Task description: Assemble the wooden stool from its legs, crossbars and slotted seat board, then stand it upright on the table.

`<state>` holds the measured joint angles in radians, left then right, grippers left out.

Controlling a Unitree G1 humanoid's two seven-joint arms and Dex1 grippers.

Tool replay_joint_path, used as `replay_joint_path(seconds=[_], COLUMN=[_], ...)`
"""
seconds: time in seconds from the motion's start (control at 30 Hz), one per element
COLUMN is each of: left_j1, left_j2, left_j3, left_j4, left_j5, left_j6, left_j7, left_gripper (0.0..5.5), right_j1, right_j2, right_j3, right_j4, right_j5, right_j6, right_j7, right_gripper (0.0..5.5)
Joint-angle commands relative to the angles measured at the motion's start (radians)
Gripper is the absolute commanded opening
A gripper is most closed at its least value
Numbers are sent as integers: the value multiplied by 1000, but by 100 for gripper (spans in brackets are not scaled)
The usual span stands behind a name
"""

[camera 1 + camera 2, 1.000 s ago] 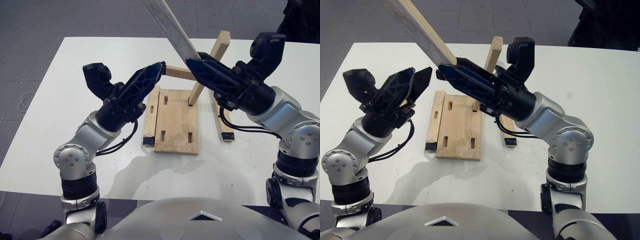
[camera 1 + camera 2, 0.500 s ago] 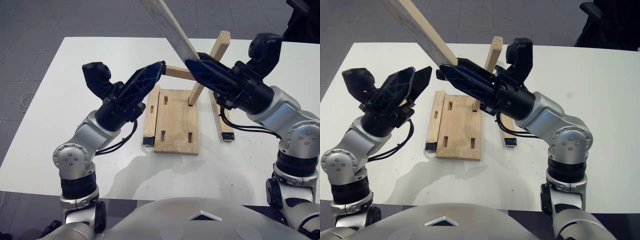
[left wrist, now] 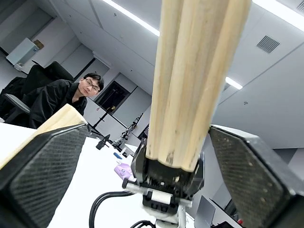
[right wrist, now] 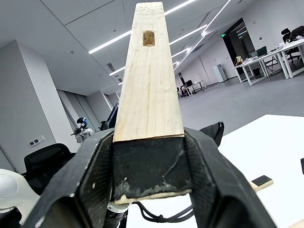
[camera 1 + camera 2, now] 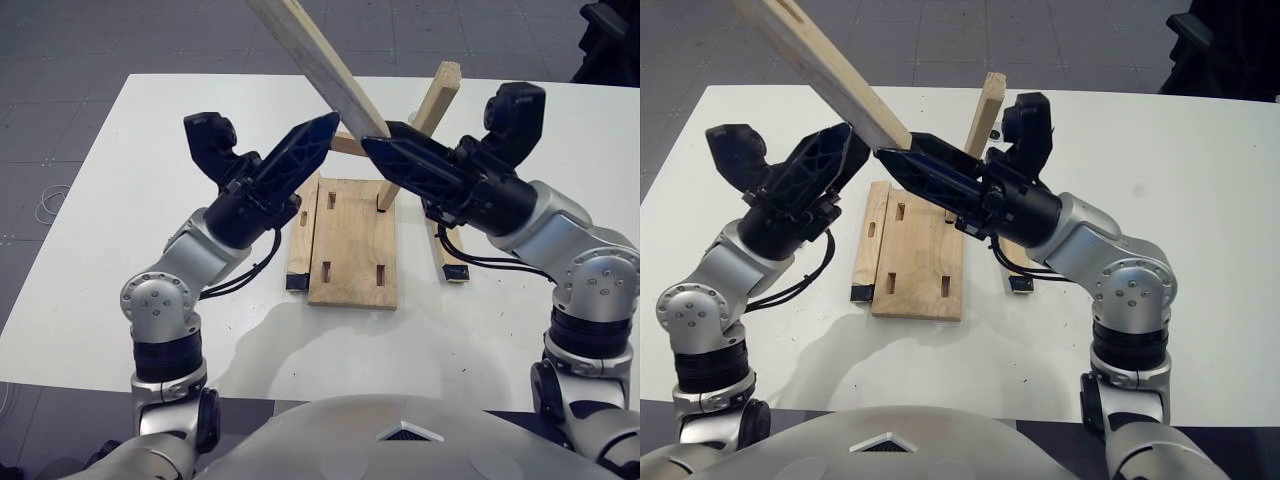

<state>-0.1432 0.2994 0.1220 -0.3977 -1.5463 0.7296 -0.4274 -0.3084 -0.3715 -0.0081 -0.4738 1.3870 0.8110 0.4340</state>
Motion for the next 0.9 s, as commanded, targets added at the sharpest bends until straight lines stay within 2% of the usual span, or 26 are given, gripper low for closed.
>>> replay_joint_path(seconds=[0.03,0.63,0.9], left_j1=[-22,-54,-38], left_j2=[-4,-29,-19], left_j3=[-6,36,25], left_j4=[0,24,15], left_j5=[9,-44,-66], left_j6=[5,-10,14], left_j7=[-12,28,22], left_gripper=[465,465,346], right_j1=[40,80,68], right_j2=[-1,-6,-4], right_j3=[27,53,54], right_j4=[-14,-27,-19], right_j5=[-24,-34,-36], right_j6=[13,19,17], right_j7=[21,35,35], right_gripper=[203,203,203])
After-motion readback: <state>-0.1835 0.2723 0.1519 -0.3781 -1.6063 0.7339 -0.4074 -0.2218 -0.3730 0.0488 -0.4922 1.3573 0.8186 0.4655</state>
